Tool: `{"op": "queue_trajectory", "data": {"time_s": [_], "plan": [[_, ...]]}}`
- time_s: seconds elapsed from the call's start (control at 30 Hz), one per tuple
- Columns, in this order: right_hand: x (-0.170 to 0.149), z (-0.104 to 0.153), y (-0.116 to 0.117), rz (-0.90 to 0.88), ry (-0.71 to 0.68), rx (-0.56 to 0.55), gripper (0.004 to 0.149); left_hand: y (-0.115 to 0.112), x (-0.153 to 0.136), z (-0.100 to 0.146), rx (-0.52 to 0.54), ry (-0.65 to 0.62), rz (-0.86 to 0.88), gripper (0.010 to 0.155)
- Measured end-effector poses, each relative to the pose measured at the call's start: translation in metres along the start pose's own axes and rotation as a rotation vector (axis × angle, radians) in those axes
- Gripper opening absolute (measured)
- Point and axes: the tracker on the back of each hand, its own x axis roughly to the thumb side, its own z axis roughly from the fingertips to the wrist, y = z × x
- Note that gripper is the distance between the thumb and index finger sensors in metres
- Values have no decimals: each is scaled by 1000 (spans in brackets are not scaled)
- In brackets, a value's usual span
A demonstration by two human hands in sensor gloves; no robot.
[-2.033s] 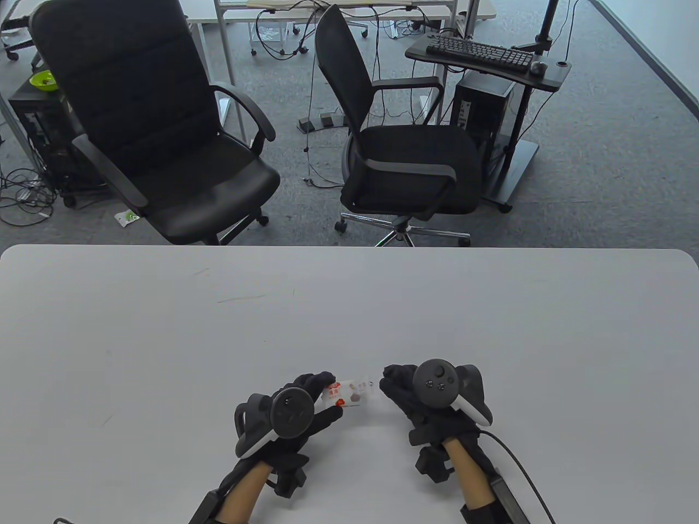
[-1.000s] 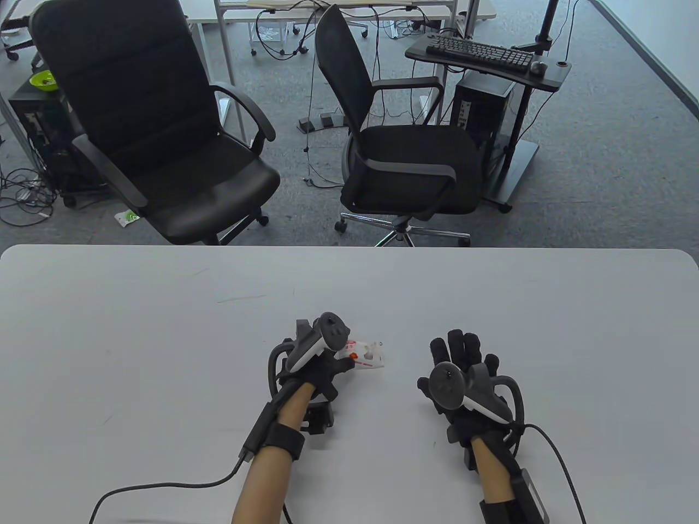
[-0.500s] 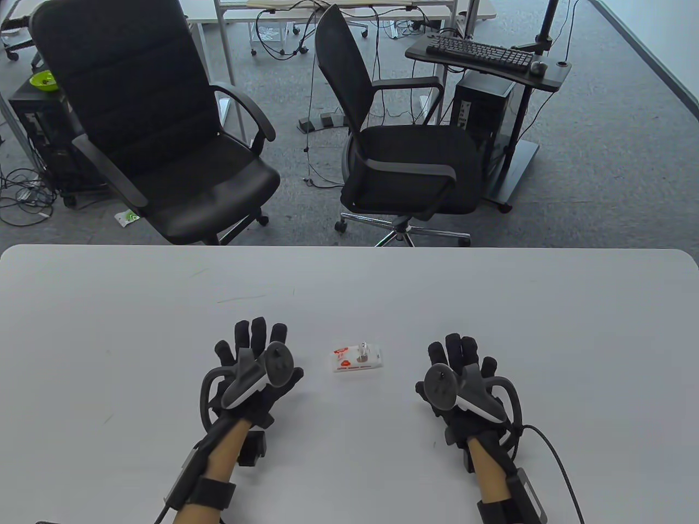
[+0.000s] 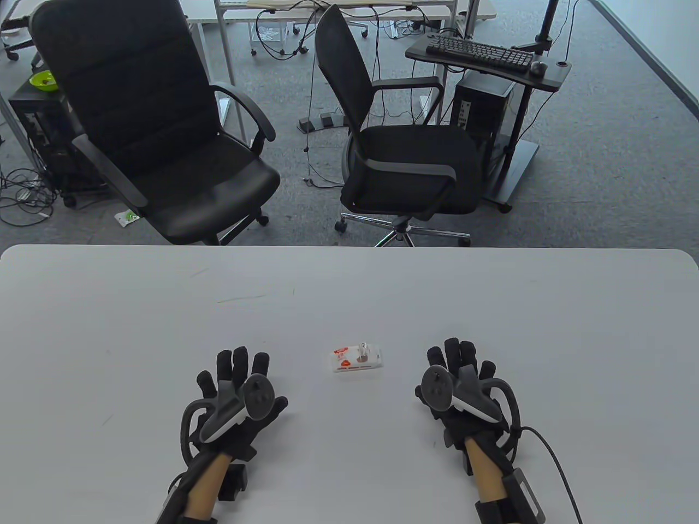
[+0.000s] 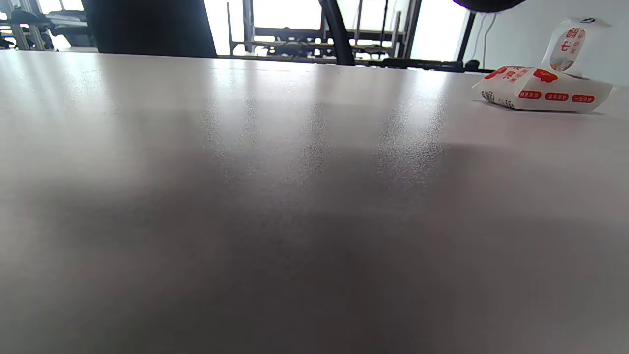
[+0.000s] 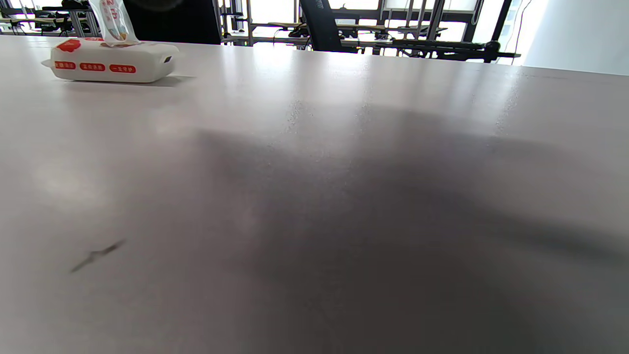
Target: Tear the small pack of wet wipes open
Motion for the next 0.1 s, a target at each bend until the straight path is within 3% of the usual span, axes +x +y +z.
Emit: {"op": "queue_trajectory", "data": {"time_s": [0.1], "plan": [[0, 0, 0, -3, -1, 2, 74, 0, 0, 0, 4, -1, 10, 85]]}}
